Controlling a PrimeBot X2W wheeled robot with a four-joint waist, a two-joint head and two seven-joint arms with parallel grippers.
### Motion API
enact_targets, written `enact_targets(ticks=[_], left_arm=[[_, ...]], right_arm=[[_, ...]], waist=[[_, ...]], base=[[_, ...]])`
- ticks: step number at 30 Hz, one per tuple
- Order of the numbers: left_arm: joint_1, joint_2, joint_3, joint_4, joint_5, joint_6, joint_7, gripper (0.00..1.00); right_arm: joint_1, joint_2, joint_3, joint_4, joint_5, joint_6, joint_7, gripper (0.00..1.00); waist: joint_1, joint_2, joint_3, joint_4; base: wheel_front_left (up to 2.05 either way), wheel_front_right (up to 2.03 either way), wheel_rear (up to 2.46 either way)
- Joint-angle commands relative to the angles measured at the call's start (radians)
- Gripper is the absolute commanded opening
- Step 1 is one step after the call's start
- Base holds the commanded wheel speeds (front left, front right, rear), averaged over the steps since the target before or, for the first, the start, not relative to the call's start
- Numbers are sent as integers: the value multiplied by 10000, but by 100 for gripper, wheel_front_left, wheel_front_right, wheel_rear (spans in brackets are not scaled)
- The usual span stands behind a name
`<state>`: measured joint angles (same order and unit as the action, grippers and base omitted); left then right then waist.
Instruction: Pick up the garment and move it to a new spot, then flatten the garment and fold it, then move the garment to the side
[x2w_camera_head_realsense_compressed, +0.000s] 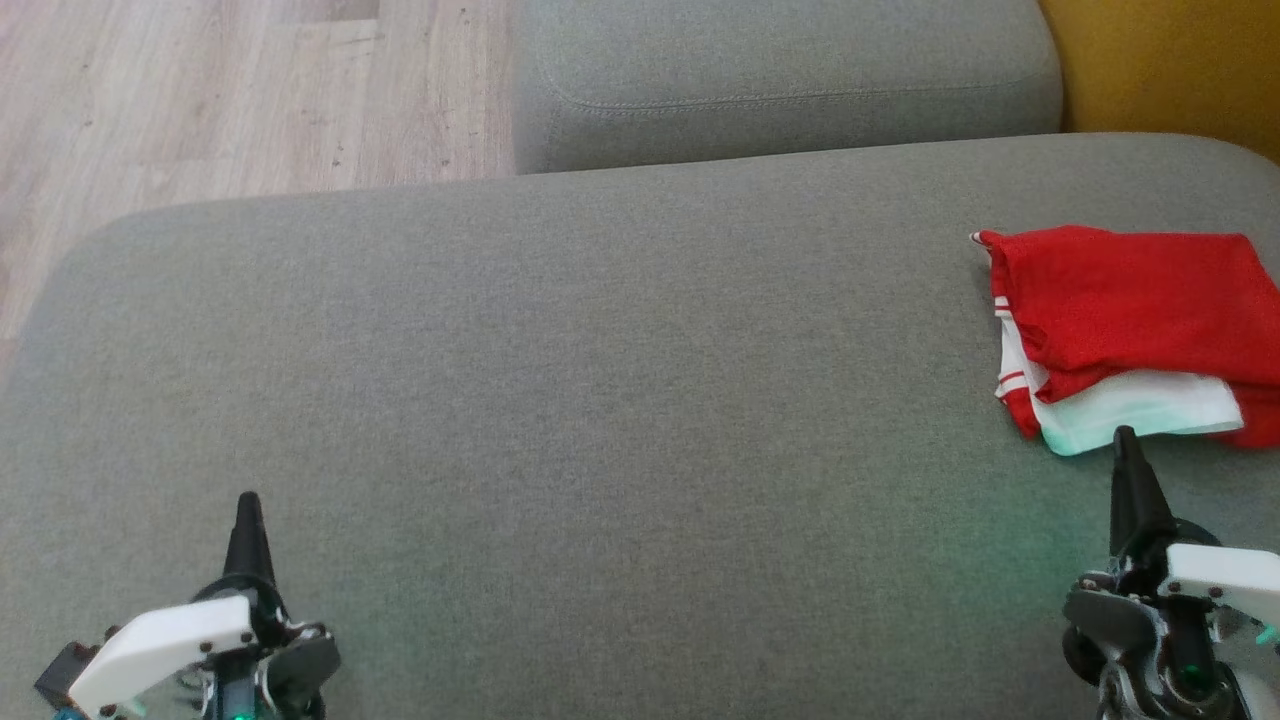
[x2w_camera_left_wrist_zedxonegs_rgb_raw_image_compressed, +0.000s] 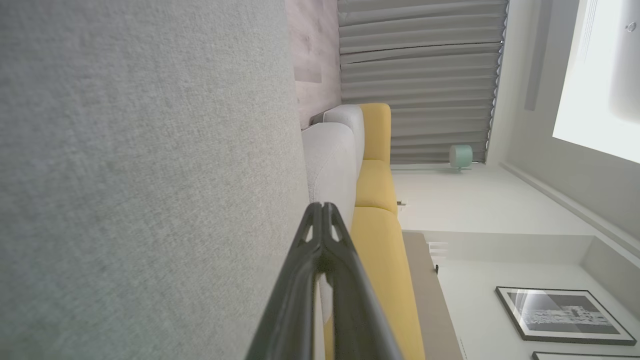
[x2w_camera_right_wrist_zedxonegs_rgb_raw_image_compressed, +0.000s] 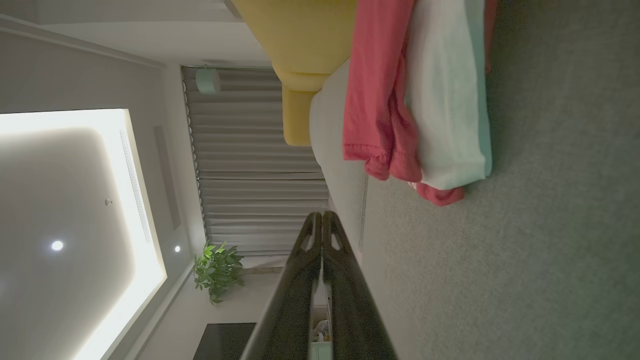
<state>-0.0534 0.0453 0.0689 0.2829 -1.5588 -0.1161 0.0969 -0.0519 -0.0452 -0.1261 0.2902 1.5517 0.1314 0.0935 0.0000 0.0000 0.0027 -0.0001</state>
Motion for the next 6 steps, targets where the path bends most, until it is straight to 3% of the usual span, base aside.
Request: enact_targets(ticks=[1,6], left_arm=[[-535,48,423,-370,-350,-132,124,0],[-548,49,450,-374,-497,-146,164,0]], right_arm=[[-552,-61,144,-442,416,-7,154,0],[-560,-60,126,-455,571,-7,195,0]], waist=[[0,0,3,1],[0,0,4,1]], base=[[0,0,0],[0,0,0]])
